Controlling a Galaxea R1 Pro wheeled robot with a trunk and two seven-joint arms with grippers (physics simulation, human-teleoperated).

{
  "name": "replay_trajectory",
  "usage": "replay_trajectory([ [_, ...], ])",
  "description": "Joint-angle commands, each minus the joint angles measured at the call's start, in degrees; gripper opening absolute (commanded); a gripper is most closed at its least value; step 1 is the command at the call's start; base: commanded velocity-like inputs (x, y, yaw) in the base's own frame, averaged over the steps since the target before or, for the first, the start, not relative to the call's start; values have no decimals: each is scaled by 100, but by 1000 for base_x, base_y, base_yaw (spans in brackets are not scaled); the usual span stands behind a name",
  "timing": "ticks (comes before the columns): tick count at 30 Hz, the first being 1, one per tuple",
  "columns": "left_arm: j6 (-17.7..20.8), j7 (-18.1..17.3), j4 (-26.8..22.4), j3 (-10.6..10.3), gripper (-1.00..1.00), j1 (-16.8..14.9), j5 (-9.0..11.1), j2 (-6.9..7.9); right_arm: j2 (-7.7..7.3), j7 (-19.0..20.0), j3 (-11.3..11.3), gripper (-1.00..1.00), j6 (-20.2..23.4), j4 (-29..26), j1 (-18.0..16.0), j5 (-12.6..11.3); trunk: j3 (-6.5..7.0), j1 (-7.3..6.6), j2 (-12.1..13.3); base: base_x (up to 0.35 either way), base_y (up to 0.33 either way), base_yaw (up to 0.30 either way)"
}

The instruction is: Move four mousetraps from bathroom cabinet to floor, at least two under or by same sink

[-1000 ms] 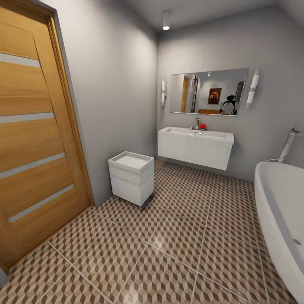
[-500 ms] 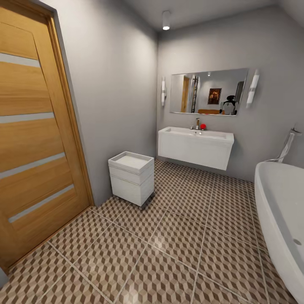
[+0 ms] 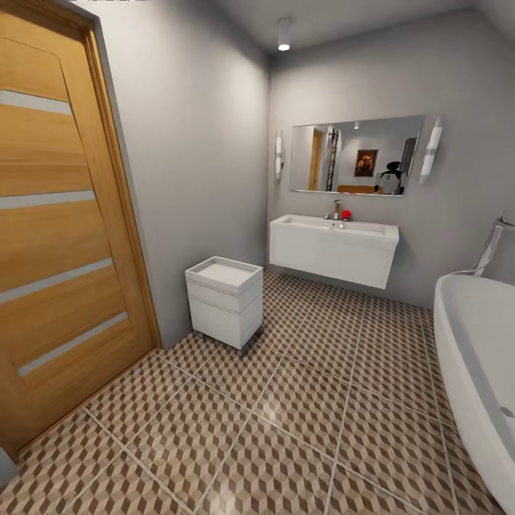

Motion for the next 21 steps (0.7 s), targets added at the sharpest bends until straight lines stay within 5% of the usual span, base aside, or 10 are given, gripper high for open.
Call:
replay_trajectory([
  [1, -2, 0, -37, 2, 100, 0, 5, 14, 2, -2, 1, 100, -19, 3, -2, -3, -5, 0, -3, 0, 0, 209],
  [21, -11, 4, -127, 12, 100, 0, 10, 39, 7, -10, 4, 100, -29, 9, -2, 2, -5, 0, -3, 0, 0, 277],
])
